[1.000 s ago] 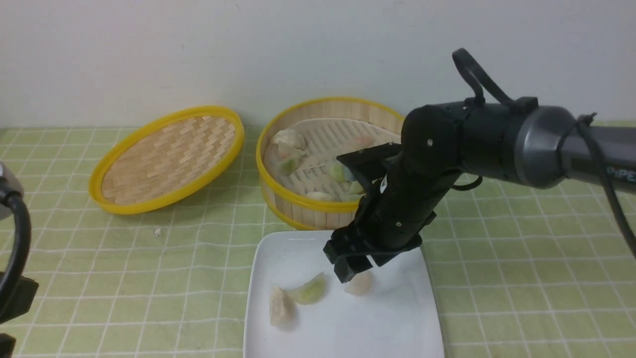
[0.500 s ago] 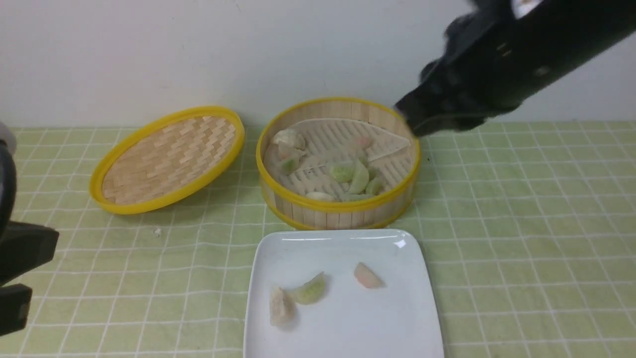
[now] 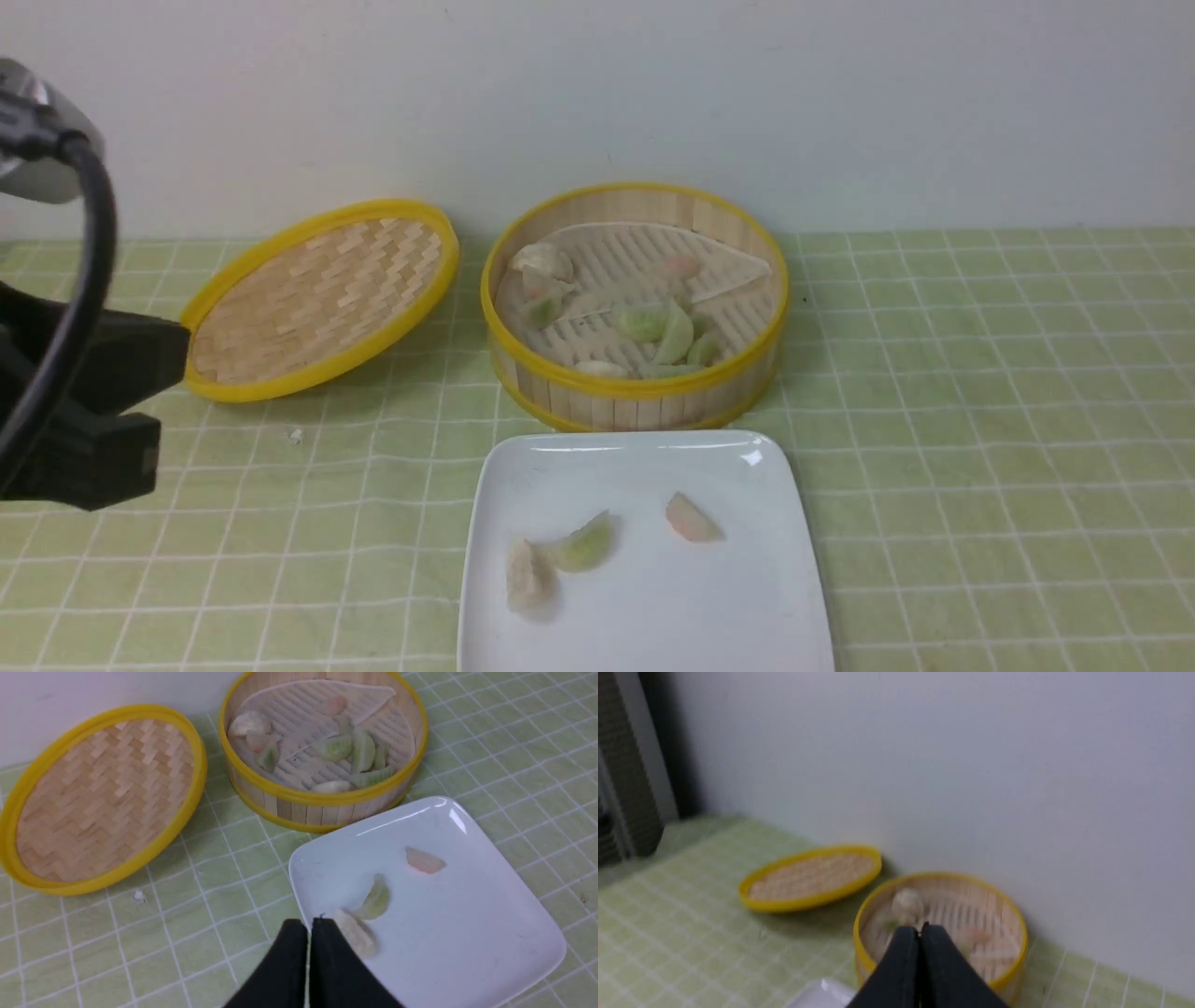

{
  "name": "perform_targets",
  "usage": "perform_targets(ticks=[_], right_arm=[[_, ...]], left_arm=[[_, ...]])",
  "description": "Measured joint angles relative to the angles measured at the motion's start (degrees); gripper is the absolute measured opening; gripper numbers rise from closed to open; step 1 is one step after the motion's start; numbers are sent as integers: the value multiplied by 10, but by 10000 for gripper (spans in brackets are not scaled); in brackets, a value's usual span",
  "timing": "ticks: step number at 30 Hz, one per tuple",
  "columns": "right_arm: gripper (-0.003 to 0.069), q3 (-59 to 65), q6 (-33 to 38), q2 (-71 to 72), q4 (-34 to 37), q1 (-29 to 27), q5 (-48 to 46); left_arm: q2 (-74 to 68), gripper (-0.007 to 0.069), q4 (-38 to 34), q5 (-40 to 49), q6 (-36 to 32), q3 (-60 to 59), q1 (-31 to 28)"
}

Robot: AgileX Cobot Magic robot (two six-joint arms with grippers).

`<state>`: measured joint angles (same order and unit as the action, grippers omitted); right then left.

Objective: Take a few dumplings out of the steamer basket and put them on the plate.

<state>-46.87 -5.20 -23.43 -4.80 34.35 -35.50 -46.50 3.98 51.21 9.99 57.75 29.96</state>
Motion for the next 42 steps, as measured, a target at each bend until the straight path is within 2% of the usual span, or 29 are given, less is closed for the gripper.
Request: perform_targets(ticks=[2, 8, 15, 21, 31, 42], right_arm=[[-14, 69, -26, 81, -29, 0, 66], [-14, 171, -126, 224, -109, 0, 165], [-14, 186, -188, 245, -139, 0, 217], [-14, 186, -197, 245, -146, 0, 213], [-14, 186, -199, 245, -146, 0, 212], [-14, 186, -199, 245, -146, 0, 212]], left_arm=[[-12, -6, -4, -5, 0, 0, 0], [-47, -6, -23, -13, 0, 0, 0], [-49, -6, -68, -24, -23, -1, 0], [20, -6, -76, -46, -58, -17, 0], [190, -6, -68, -246, -61, -152, 0], [210, -6, -80, -262, -61, -182, 0]])
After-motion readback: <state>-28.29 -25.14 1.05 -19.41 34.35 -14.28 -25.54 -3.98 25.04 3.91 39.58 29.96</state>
